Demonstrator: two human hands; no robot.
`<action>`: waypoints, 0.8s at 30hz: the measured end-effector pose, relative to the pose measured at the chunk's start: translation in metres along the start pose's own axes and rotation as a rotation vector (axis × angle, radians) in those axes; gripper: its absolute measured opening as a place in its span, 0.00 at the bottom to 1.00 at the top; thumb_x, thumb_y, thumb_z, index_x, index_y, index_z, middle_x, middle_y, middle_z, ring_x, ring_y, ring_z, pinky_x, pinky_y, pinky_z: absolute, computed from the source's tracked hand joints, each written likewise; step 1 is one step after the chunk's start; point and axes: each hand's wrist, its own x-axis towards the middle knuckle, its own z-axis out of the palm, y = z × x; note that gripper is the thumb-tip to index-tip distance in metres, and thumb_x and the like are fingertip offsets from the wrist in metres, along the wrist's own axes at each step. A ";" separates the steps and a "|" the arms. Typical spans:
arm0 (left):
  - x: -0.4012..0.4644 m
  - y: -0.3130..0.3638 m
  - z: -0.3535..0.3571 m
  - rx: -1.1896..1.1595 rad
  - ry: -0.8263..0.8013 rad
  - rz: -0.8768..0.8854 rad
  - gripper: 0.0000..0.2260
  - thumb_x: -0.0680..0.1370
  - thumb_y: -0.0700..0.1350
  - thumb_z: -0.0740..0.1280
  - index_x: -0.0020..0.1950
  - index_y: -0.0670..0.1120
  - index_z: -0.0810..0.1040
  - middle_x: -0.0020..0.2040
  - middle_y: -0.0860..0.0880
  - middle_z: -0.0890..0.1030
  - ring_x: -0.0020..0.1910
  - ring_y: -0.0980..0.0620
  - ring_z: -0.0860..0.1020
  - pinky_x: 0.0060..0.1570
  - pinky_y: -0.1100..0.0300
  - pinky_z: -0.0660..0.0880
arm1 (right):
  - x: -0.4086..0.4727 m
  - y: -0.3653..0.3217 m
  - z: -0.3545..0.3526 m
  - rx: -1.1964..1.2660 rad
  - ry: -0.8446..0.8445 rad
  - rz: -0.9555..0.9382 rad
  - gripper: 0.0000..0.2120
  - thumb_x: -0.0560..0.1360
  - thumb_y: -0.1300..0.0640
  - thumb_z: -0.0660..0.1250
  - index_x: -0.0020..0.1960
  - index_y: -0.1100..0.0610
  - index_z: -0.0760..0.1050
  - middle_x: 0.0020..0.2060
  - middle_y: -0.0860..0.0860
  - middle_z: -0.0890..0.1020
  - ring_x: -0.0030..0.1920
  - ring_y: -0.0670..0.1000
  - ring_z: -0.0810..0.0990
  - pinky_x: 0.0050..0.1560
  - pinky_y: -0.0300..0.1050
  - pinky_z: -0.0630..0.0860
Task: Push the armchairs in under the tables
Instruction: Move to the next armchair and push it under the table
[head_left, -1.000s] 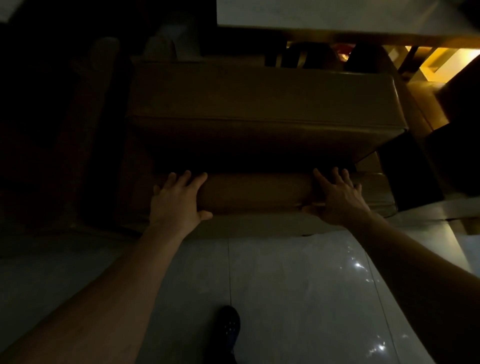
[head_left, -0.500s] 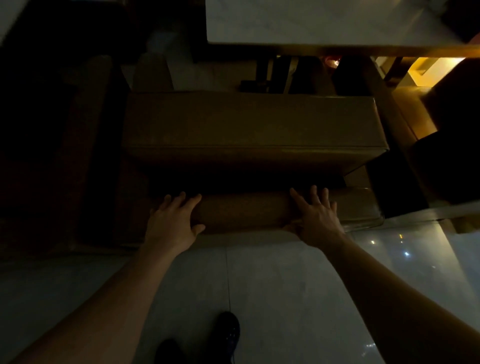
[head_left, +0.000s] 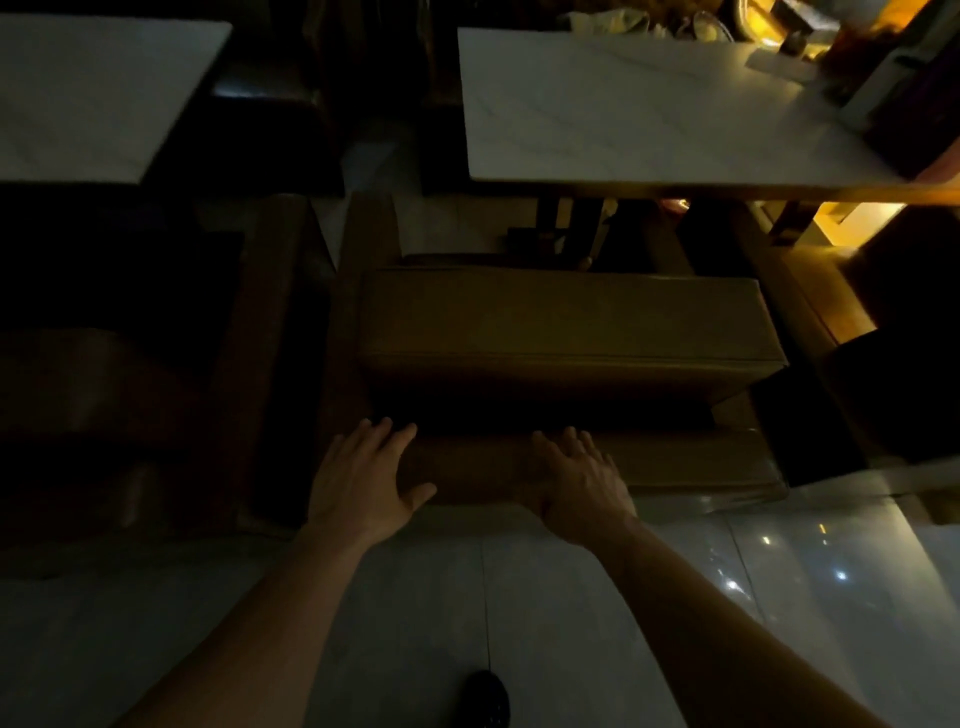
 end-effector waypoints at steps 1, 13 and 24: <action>-0.004 -0.009 -0.006 -0.009 0.010 0.001 0.38 0.74 0.71 0.59 0.79 0.58 0.51 0.80 0.49 0.54 0.78 0.46 0.51 0.76 0.45 0.52 | -0.002 -0.015 0.000 -0.008 -0.006 -0.004 0.44 0.75 0.35 0.65 0.81 0.44 0.44 0.81 0.57 0.46 0.80 0.61 0.44 0.78 0.63 0.51; -0.113 -0.201 -0.069 -0.117 0.086 -0.057 0.37 0.75 0.68 0.61 0.79 0.58 0.51 0.80 0.50 0.54 0.78 0.47 0.52 0.75 0.44 0.53 | -0.045 -0.239 0.015 -0.064 0.015 -0.093 0.42 0.76 0.42 0.69 0.81 0.44 0.47 0.81 0.57 0.49 0.80 0.61 0.48 0.78 0.60 0.55; -0.203 -0.399 -0.098 -0.129 0.144 -0.182 0.37 0.75 0.69 0.60 0.79 0.59 0.50 0.80 0.51 0.54 0.78 0.48 0.52 0.75 0.45 0.52 | -0.056 -0.466 0.063 -0.091 -0.036 -0.267 0.43 0.76 0.41 0.68 0.80 0.43 0.44 0.81 0.56 0.47 0.80 0.61 0.48 0.78 0.61 0.53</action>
